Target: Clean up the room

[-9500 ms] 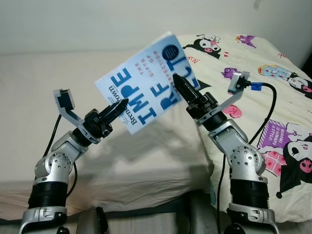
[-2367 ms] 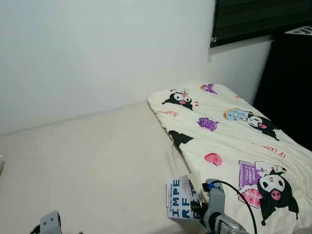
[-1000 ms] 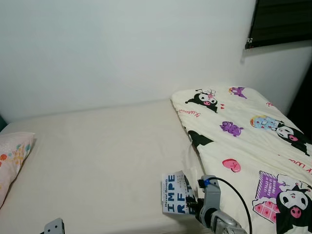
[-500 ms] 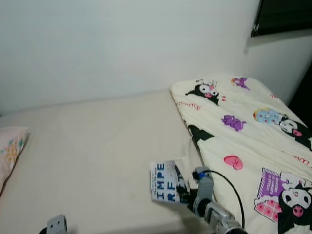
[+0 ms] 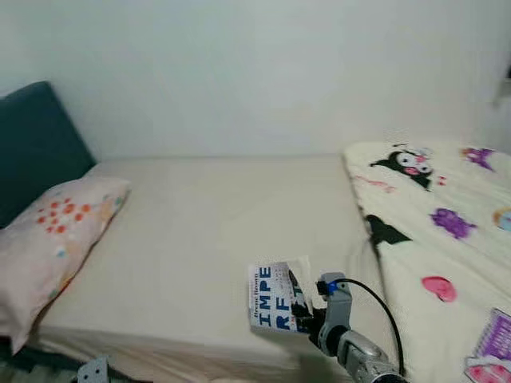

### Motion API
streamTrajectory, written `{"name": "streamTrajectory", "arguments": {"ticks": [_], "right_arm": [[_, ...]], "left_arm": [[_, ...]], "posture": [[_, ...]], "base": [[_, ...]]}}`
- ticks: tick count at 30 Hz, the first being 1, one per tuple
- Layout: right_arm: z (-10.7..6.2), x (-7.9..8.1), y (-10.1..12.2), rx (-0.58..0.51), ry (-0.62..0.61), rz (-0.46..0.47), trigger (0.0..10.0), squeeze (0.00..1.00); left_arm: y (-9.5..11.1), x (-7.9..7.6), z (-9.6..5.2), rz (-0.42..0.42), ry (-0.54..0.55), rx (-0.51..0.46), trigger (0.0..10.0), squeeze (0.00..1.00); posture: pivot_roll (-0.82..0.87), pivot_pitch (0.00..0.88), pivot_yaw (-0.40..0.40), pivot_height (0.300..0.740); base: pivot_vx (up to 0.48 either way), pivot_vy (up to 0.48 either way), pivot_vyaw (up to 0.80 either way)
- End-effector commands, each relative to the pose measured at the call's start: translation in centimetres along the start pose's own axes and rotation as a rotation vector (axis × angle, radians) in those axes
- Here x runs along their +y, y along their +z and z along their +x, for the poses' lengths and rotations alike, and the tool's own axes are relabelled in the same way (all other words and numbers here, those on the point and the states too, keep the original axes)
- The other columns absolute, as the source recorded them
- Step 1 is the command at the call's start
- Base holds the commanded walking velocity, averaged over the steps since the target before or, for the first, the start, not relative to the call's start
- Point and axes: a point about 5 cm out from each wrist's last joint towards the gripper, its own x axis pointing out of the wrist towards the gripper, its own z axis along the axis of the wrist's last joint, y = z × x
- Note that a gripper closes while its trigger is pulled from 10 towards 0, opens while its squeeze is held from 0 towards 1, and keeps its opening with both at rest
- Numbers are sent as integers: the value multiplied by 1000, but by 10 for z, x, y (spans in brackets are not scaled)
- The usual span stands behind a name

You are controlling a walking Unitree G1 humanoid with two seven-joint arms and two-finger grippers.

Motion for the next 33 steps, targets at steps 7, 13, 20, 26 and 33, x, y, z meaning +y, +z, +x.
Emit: {"name": "streamTrajectory", "arguments": {"ticks": [7,13,20,26,33], "right_arm": [[3,7,3,-27,36,-1,10000,0],[4,8,7,-45,51,-2,10000,0],[4,8,9,-57,63,-1,10000,0],[5,9,11,-70,78,1,10000,0],[5,9,13,-75,88,0,10000,0]], "left_arm": [[3,1,0,17,5,8,10000,0],[6,0,1,25,9,-5,10000,0],[7,-1,1,63,-1,-16,10000,0],[8,-1,1,86,-3,-22,10000,0],[8,-3,1,133,-17,-18,10000,0]], "posture": [[-88,0,75,740],[-89,0,77,740],[-91,0,76,740],[-92,0,76,740],[-93,0,72,740]], "base": [[-265,0,750],[-80,0,750],[0,0,748],[0,0,750],[0,0,750]]}}
